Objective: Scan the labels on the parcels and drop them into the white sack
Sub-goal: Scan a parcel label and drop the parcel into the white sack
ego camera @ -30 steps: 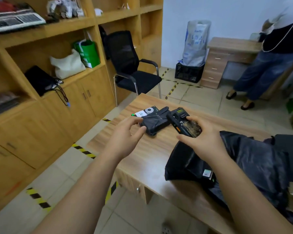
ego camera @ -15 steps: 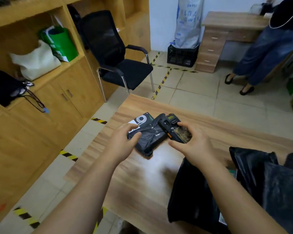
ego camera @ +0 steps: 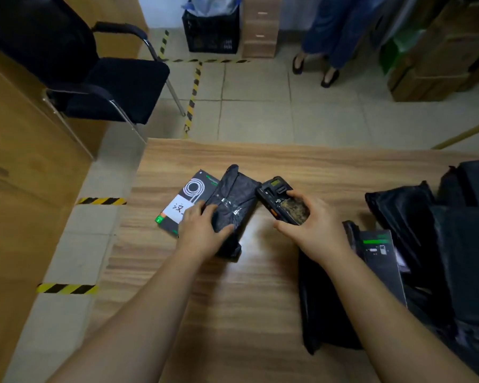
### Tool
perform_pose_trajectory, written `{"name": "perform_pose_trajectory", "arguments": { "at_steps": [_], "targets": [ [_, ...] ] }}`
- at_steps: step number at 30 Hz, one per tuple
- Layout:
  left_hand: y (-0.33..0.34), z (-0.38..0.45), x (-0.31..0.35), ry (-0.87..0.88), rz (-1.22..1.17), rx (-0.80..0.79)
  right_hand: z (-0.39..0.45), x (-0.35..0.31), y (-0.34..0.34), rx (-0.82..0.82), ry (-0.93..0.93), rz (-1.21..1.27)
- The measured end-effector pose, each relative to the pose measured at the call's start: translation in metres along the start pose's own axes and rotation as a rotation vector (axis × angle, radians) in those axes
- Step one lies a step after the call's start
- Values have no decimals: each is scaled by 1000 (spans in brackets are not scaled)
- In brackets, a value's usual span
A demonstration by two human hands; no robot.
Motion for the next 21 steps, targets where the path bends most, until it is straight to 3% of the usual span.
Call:
{"name": "perform_pose_trajectory", "arguments": {
  "at_steps": [4,9,12,14,16,18,21],
  "targets": [
    [26,5,8,7,192,-47,-12,19,6,50,73,6],
    [22,7,19,-11,94,-22,-26,30,-2,85,115,15],
    [29,8,25,-45,-287,-159,-25,33,-11,96,118,9],
    [33,6,25,-173,-636,-281,-23,34,-19,112,110,21],
    [28,5,24,-254,-838,-299,-23,35,-26,116,101,39],
    [14,10,25,-193,-811,-217,-23,37,-32,105,97,53],
    [7,7,39,-9,-446,-182,-24,42,-38,80,90,49]
  ]
}}
Point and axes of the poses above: each hand's wrist, its own z-axis towards the middle knuckle, its own y-axis out of the palm, x = y × z, the point moved 9 cm from there along z, towards the middle knuckle, and after that the axes turned 3 degrees about x, right-handed, at the moved point
